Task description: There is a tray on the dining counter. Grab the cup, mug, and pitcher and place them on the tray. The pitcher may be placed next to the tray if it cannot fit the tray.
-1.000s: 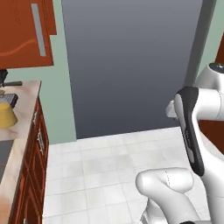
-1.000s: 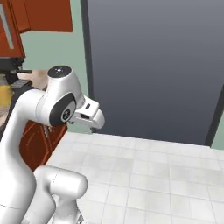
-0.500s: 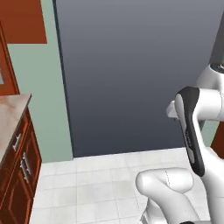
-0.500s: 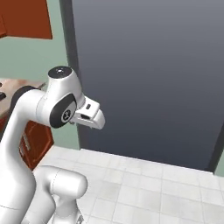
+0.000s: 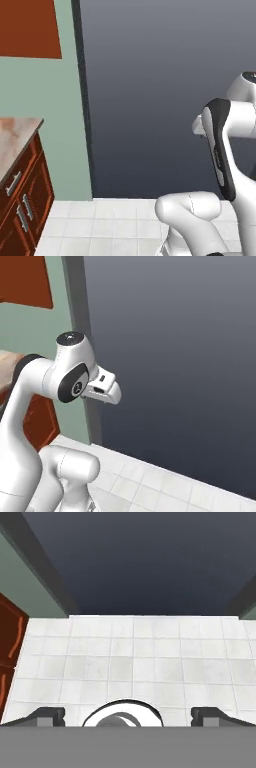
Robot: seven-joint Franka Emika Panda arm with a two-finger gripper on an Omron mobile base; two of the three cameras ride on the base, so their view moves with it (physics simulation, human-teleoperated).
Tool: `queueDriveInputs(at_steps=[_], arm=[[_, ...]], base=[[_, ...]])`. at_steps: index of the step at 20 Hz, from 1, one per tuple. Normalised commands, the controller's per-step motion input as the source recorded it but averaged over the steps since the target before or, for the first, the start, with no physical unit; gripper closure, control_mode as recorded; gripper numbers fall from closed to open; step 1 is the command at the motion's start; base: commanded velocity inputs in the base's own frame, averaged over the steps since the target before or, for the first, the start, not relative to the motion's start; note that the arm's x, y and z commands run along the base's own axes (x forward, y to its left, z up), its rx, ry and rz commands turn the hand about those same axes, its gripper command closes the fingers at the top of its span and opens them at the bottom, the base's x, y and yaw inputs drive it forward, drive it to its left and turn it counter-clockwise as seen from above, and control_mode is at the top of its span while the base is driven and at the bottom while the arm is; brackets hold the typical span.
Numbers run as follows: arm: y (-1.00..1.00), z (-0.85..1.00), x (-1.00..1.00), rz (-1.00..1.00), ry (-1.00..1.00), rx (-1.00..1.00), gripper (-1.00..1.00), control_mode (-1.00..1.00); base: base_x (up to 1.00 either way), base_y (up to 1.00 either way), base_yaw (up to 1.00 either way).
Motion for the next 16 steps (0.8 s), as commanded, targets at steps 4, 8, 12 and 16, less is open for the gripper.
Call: queueDriveInputs(at_steps=[4, 8, 12, 16], arm=[[0.00, 0.00, 0.00, 0.00, 0.00, 0.00, -1.00, 1.00], [0.00, 0.00, 0.00, 0.00, 0.00, 0.00, -1.00, 1.00], [0.00, 0.00, 0.00, 0.00, 0.00, 0.00, -1.00, 1.00], [0.00, 0.00, 0.00, 0.00, 0.00, 0.00, -1.00, 1.00]], base=[[0.63, -0.37, 0.42], [0.64, -0.33, 0.45], [0.54, -0.38, 0.46], [0.48, -0.37, 0.46]])
